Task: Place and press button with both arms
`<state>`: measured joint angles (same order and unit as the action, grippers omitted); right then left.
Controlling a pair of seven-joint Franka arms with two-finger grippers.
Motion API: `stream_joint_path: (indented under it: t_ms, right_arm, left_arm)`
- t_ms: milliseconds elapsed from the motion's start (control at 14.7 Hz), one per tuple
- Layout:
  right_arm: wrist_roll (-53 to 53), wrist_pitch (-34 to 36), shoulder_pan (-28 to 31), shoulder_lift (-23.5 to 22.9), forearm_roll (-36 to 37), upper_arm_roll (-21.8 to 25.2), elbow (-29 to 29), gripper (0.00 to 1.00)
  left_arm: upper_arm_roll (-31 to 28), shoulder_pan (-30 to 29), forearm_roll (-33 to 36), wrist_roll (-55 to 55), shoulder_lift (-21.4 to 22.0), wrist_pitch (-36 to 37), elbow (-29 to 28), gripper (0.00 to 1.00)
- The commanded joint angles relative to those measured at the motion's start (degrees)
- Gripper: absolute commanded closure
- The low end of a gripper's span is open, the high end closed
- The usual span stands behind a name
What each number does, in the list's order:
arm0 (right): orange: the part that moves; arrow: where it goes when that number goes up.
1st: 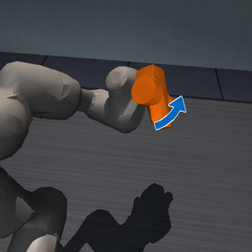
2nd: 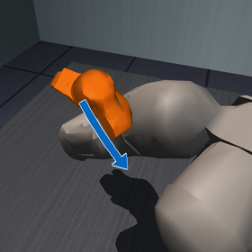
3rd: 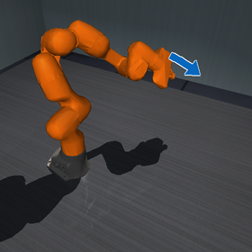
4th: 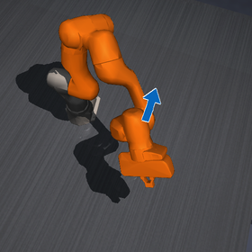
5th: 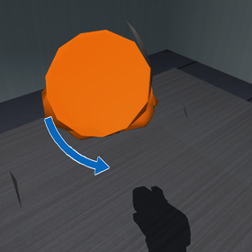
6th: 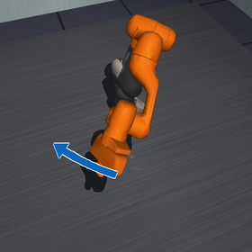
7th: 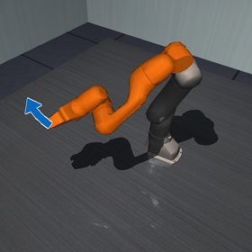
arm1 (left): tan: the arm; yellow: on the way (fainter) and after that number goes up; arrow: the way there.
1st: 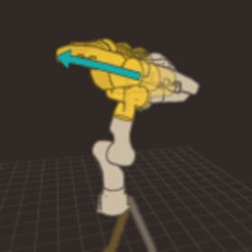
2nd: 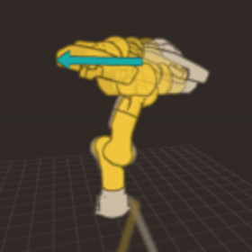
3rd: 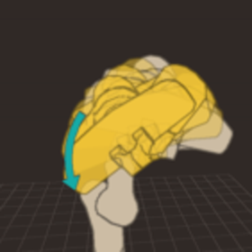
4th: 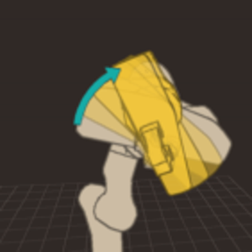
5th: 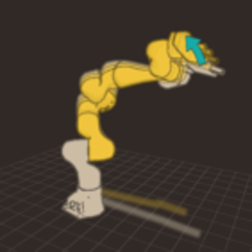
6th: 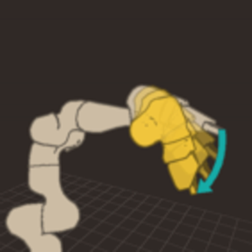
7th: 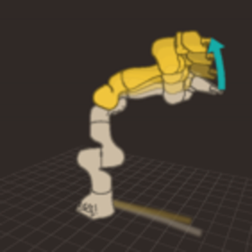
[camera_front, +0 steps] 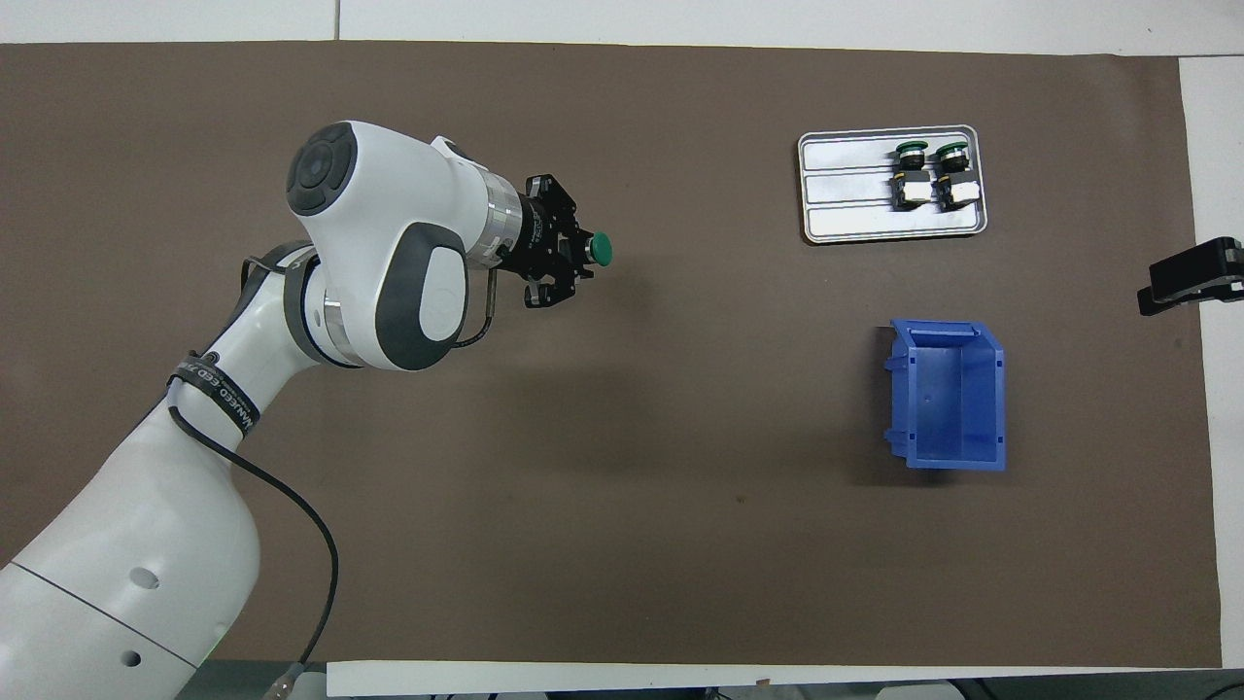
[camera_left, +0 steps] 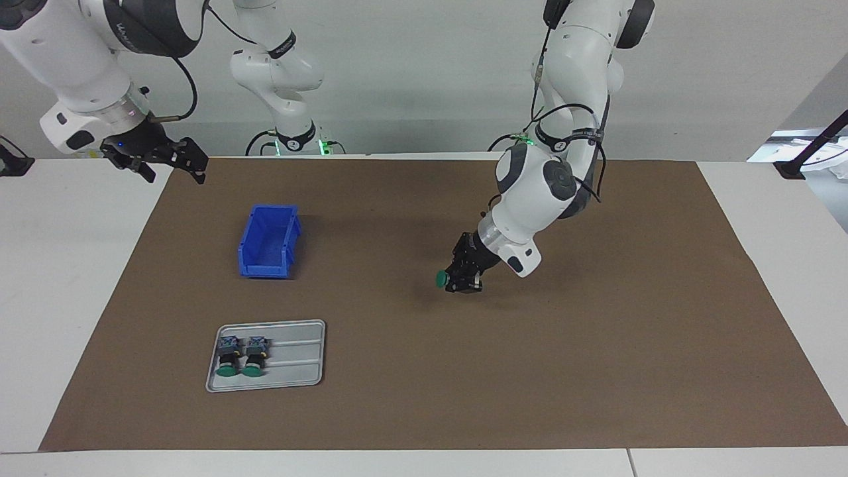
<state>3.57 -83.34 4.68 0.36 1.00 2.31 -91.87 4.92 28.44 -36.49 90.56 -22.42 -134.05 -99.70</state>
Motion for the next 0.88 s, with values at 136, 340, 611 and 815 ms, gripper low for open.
stream_joint_path:
  t_ms: [136,340,611,815]
  right_arm:
    - [1.08,-0.50,0.06,1.48,-0.74,0.15,-1.73,0.02]
    - [1.00,-0.51,0.06,1.48,-0.74,0.15,-1.73,0.02]
    - [1.00,-0.51,0.06,1.48,-0.74,0.15,-1.73,0.02]
    - [1.00,-0.51,0.06,1.48,-0.74,0.15,-1.73,0.02]
  left_arm:
    - [0.09,-2.07,-10.08,-12.32,3.17,-1.74,-5.50,0.88]
    - [0.09,-1.99,-13.33,-16.37,4.05,-3.49,-7.70,0.97]
    - [0.09,-1.46,-14.66,-17.78,4.23,-5.43,-8.76,1.00]
    - [0.18,-1.90,-19.37,-21.39,4.49,-4.73,-8.94,1.00]
